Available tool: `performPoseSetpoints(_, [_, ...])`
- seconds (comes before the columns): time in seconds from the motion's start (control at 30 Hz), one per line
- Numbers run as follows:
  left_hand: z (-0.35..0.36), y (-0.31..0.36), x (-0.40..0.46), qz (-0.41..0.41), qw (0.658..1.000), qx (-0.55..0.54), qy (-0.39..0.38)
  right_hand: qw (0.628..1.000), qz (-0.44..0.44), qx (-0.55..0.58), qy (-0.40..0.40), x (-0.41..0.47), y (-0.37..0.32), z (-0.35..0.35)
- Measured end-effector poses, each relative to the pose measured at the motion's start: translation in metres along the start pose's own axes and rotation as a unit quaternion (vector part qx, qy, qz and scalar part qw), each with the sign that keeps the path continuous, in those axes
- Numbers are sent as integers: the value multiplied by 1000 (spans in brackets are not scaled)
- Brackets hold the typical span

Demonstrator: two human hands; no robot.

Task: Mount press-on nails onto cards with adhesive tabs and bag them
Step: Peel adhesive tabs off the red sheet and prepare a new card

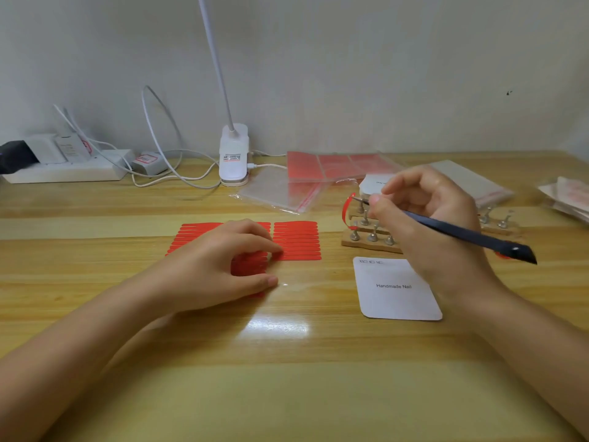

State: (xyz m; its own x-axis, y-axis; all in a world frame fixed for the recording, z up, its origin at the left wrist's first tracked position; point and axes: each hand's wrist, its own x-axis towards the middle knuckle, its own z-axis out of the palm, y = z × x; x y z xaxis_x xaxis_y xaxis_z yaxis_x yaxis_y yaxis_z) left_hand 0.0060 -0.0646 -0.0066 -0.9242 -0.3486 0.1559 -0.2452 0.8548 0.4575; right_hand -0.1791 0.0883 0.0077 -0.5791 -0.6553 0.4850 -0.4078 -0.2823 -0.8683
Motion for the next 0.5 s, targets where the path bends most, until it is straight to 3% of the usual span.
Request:
performPoseSetpoints(0.1, [-4,7,2,12,1000,-3,27,1000,-23,-10,7,6,-8,-7])
performPoseSetpoints(0.23, [-6,29,10,21,992,-85,95,998,-46,-46,-18,3,-13,-19])
performPoseSetpoints(0.4, [-1,65,23,-21,966,-246,71,987,-103,-121,-15,-20,-12,-38])
performPoseSetpoints(0.5, [10,83,31,-55,952,-294,61,959,-172,-225,-13,-34,-7,-47])
